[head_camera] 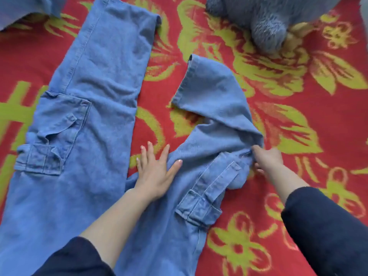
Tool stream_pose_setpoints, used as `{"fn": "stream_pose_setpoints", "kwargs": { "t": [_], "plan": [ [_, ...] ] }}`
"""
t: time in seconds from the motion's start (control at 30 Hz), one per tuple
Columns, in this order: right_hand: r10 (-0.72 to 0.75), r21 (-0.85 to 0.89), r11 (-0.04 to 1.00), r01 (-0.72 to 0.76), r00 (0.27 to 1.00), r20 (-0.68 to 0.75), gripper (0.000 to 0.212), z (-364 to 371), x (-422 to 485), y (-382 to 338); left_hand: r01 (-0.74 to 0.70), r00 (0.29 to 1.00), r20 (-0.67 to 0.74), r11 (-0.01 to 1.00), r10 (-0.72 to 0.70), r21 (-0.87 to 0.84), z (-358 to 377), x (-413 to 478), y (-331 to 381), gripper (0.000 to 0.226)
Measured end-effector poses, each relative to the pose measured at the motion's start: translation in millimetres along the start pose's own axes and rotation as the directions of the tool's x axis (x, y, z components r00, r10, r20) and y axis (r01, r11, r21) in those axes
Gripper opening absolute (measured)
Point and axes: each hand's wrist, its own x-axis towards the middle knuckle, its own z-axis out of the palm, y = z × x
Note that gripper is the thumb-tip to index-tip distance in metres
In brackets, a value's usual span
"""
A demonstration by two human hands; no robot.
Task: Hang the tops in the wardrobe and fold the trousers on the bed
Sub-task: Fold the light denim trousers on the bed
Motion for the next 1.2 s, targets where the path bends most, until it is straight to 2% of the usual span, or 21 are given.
{"fn": "stream_pose_setpoints", "kwargs": {
  "t": [0.07,0.1,0.17,0.2,0.27,0.3,0.33,0.37,0.4,0.47,0.53,0.6,0.63,0.7,0.8,0.87,0.9,0.97,1.03,1.1,1.2],
  "plan": [
    [-0.206,-0.251,0.950,0.185,0.977,-0.061,0.065,-8.1,8.9,2.6,0.050,0.999,0.023,0.999,-0.050,-0.006,-1.7,5.0,13.1,0.064],
    [-0.365,-0.337,0.885,0.321,0.928,-0.077,0.066,-9.9,10.5,-4.2,0.072,0.997,0.024,0.997,-0.072,-0.011,-1.6,9.3,20.2,0.062],
    [-0.687,-0.438,0.667,0.603,0.725,-0.048,0.069,-5.5,6.7,-28.6,0.111,0.993,0.030,0.993,-0.112,0.032,-0.3,17.2,31.6,0.060],
    [-0.784,-0.468,0.533,0.705,0.619,0.039,0.071,2.5,6.4,-40.7,0.125,0.991,0.035,0.989,-0.128,0.083,0.3,20.1,35.7,0.060],
    [-0.817,-0.586,0.272,0.763,0.505,0.279,0.068,24.6,5.8,-65.9,0.136,0.988,0.042,0.975,-0.146,0.177,1.0,24.5,38.9,0.066],
    [-0.788,-0.615,0.181,0.768,0.487,0.376,0.056,35.4,9.1,-79.1,0.136,0.988,0.048,0.970,-0.148,0.202,0.3,25.6,38.0,0.069],
    [-0.771,-0.608,0.147,0.781,0.475,0.424,0.038,41.4,9.9,-94.3,0.133,0.987,0.057,0.968,-0.148,0.214,-1.2,27.5,36.6,0.072],
    [-0.759,-0.546,0.212,0.811,0.488,0.430,0.019,41.2,11.3,-111.1,0.129,0.987,0.068,0.967,-0.147,0.219,-3.9,29.0,34.8,0.074],
    [-0.752,-0.402,0.370,0.837,0.524,0.399,0.019,35.3,11.0,-128.5,0.124,0.986,0.078,0.967,-0.144,0.221,-7.1,31.0,33.4,0.076],
    [-0.682,-0.032,0.705,0.709,0.689,0.245,0.034,10.0,28.4,-160.9,0.131,0.982,0.106,0.969,-0.156,0.211,-11.1,32.3,34.1,0.079],
    [-0.529,0.296,0.812,0.503,0.848,0.012,0.031,-23.8,51.8,-183.2,0.155,0.977,0.113,0.967,-0.180,0.204,-13.3,32.4,37.3,0.079],
    [-0.337,0.500,0.805,0.319,0.940,-0.056,0.047,-49.9,78.1,-179.8,0.171,0.975,0.108,0.965,-0.194,0.198,-13.4,30.7,41.2,0.079],
    [-0.272,0.523,0.813,0.255,0.961,-0.046,0.046,-58.3,89.6,-169.8,0.172,0.976,0.101,0.965,-0.195,0.199,-13.2,29.9,41.9,0.078],
    [-0.197,0.441,0.880,0.174,0.980,0.006,0.033,-59.5,107.7,-140.6,0.177,0.980,0.057,0.968,-0.190,0.177,-9.5,26.5,40.4,0.075],
    [-0.135,0.355,0.932,0.073,0.979,0.154,0.012,-39.4,101.7,-86.5,0.132,0.969,-0.217,0.990,-0.119,0.051,10.6,6.1,38.3,0.068],
    [-0.153,0.351,0.933,0.081,0.971,0.183,0.016,-23.5,92.9,-58.7,0.001,0.909,-0.416,0.998,0.028,0.069,34.9,-23.5,41.3,0.068],
    [-0.169,0.369,0.925,0.090,0.967,0.188,0.016,-18.6,88.0,-51.3,-0.071,0.891,-0.441,0.992,0.109,0.102,49.0,-41.2,44.4,0.068],
    [-0.200,0.400,0.911,0.099,0.955,0.219,0.015,-15.4,77.9,-44.5,-0.187,0.897,-0.368,0.965,0.244,0.184,82.3,-78.8,44.8,0.071],
    [-0.219,0.399,0.912,0.092,0.933,0.285,0.009,-14.6,70.0,-43.6,-0.214,0.936,-0.213,0.934,0.280,0.285,111.8,-110.6,38.1,0.083],
    [-0.255,0.387,0.914,0.121,0.914,0.317,0.012,-15.5,63.0,-46.0,-0.151,0.973,-0.116,0.928,0.201,0.340,128.9,-129.0,32.4,0.100],
    [-0.294,0.392,0.904,0.170,0.913,0.284,0.022,-17.4,52.5,-51.2,-0.050,0.995,-0.061,0.937,0.076,0.346,132.1,-136.4,34.7,0.119]
  ]
}}
